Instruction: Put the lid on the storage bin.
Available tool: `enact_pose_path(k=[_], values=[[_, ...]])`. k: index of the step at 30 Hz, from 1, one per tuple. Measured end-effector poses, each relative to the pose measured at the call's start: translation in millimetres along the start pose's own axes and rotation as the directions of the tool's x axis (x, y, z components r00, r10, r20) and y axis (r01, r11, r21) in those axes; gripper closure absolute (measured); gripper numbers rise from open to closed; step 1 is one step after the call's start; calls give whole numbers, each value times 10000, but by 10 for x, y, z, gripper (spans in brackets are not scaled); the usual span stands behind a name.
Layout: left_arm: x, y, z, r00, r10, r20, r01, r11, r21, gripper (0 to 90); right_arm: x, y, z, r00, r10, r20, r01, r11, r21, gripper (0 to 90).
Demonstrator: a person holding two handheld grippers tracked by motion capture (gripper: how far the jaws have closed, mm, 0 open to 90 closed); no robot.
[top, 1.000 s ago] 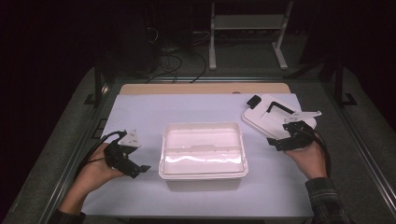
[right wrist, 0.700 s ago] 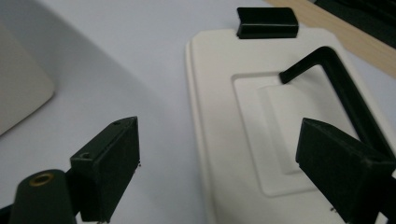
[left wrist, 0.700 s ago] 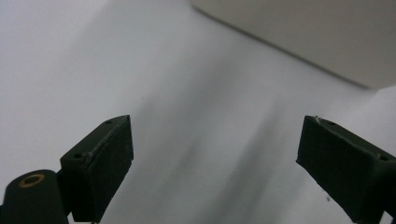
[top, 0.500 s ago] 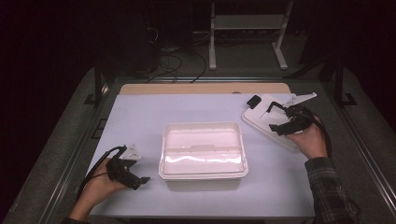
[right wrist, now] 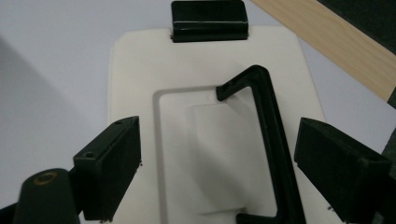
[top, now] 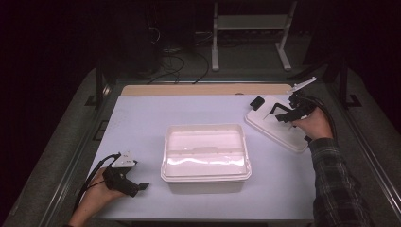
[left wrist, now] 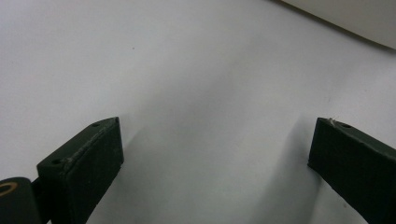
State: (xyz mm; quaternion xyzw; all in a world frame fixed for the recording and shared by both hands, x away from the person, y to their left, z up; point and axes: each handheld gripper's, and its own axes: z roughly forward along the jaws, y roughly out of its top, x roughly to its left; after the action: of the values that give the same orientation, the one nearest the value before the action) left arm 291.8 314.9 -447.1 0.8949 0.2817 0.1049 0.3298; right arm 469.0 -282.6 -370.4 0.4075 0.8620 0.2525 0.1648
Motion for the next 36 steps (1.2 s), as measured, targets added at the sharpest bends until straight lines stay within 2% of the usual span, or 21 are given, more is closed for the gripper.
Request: enact_pose_path(k=[5,10,13,16,18,26,33,35,36], values=[[0,-78,-3,10000,-4,-7,4,9981,-610,20,-173,21,70,9988,431,-238,-430,9991,28,174],[0,-78,-2,10000,-3,-8,3,9981,-609,20,-289,34,153,9976,575,-384,-566,9981,246,246],[-1,-78,-1,10000,-7,-7,7,9981,-616,20,-346,23,188,9941,753,-775,-735,9970,261,363],[0,-78,-2,10000,-13,-2,13,9981,-608,20,-382,15,234,9923,799,-943,-748,9956,561,442],[1,-78,-2,10000,-15,3,16,9981,-608,20,-407,16,240,9913,862,-992,-808,9951,568,508],[0,-79,-2,10000,-14,0,14,9981,-614,20,-417,1,206,9952,722,-659,-668,9944,820,752],[1,-79,-3,10000,-16,4,16,9982,-604,20,-349,36,142,9941,411,-1008,-335,9966,754,828],[1,-79,-3,10000,-15,2,15,9982,-605,20,-305,60,130,9970,152,-755,-85,9961,876,838],[1,-79,-2,10000,-17,1,17,9981,-613,20,-296,69,124,9966,192,-797,-121,9959,892,839]])
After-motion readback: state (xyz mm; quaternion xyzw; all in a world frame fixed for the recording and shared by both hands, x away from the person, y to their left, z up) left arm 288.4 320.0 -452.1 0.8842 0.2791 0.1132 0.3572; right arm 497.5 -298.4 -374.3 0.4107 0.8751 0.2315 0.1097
